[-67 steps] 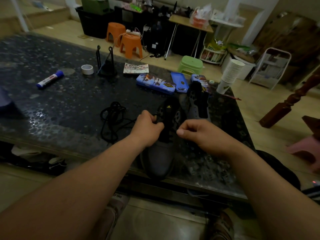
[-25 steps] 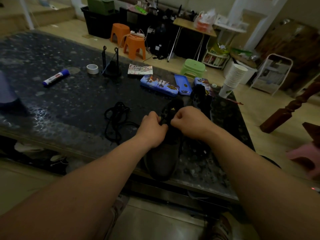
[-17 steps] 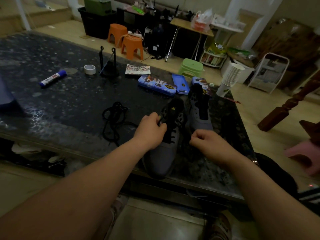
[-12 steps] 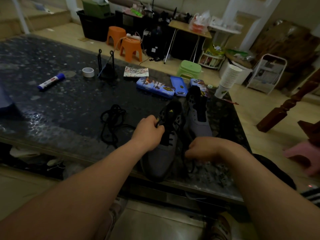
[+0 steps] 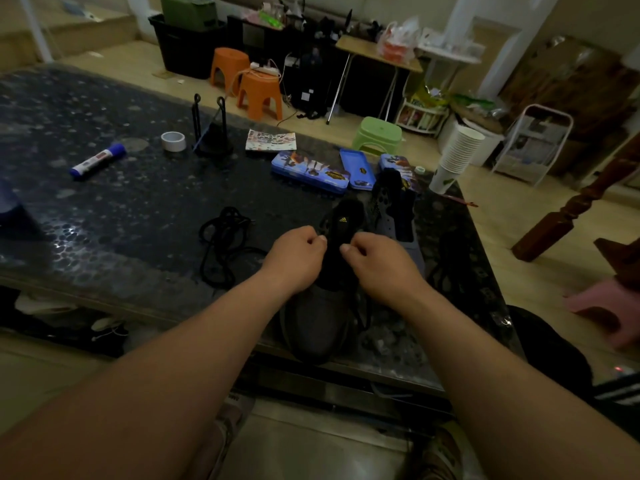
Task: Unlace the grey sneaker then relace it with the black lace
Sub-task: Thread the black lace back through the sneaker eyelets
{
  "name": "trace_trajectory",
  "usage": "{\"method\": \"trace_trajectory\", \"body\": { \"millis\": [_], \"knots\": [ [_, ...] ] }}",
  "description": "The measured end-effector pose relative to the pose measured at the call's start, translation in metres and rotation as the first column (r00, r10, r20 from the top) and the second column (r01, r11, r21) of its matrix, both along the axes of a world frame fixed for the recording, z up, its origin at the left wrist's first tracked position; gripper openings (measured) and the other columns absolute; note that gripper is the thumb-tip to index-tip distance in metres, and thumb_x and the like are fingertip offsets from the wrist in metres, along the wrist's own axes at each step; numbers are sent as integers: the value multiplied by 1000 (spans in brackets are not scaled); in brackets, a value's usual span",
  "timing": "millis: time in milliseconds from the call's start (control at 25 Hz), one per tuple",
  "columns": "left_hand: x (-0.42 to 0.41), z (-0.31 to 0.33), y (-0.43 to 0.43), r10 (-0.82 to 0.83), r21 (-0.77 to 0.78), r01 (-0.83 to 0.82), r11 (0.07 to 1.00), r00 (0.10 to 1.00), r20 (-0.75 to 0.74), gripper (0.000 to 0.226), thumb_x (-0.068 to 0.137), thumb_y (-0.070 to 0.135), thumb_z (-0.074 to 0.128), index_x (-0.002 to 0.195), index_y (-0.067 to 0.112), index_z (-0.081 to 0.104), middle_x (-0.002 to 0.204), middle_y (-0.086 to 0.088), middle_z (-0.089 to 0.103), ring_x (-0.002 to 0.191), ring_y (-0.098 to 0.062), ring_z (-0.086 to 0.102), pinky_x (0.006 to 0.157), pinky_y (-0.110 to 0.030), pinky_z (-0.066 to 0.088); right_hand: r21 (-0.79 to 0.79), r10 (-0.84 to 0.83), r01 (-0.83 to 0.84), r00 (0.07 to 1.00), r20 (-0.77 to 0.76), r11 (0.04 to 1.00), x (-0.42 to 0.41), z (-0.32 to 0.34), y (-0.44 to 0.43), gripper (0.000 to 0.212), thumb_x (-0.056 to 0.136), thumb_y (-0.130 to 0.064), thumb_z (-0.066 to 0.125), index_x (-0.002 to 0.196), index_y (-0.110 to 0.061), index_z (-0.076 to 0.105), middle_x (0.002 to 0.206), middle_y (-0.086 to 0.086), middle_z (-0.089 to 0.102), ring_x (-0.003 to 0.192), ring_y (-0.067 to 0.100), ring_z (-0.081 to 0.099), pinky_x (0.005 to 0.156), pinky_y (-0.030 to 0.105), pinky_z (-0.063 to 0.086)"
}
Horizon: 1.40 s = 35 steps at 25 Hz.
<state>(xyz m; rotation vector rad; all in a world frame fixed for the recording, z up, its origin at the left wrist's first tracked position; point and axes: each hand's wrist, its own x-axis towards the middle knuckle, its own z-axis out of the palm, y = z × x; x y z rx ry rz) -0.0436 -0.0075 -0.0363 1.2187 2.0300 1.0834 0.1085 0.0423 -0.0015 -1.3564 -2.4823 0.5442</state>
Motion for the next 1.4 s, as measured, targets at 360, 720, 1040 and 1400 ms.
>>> {"method": "trace_trajectory", "body": {
  "millis": [360, 720, 1040, 1400],
  "knots": [
    [5, 4, 1, 125, -12, -124, 992, 991, 52, 33, 100, 23, 52, 69, 10, 53, 74, -6, 56, 76, -26, 55, 64, -35, 34, -524, -90, 121, 992, 85, 843, 50, 3, -11, 29, 94, -29, 61, 67, -17, 58, 65, -3, 56, 64, 17, 50, 60, 29, 43],
    [7, 10, -6, 204, 179, -158, 971, 940, -274, 20, 97, 35, 63, 92, 22, 49, 103, -2, 55, 96, -22, 52, 80, -37, 41, -6, -332, 336, 925, -183, 942, 6, -22, -12, 26, 93, -45, 64, 92, -24, 48, 96, -1, 57, 88, 22, 58, 71, 38, 46],
    [18, 1, -3, -88, -19, 87, 996, 952, -291, 24, 100, 41, 60, 99, 23, 43, 104, -2, 56, 89, -27, 59, 70, -38, 43, -116, -421, 406, 891, -168, 907, 6, -18, -9, 47, 90, -68, 60, 90, -22, 51, 83, -2, 63, 77, 19, 61, 64, 38, 48],
    [28, -4, 6, -214, 134, 270, 954, 920, -329, 22, 97, 36, 62, 118, 38, 61, 105, 4, 43, 92, -20, 56, 77, -41, 54, -671, -556, 180, 728, -401, 719, 26, -11, 16, 18, 96, -22, 56, 99, -10, 69, 92, 9, 68, 88, 25, 66, 74, 37, 49]
  ]
}}
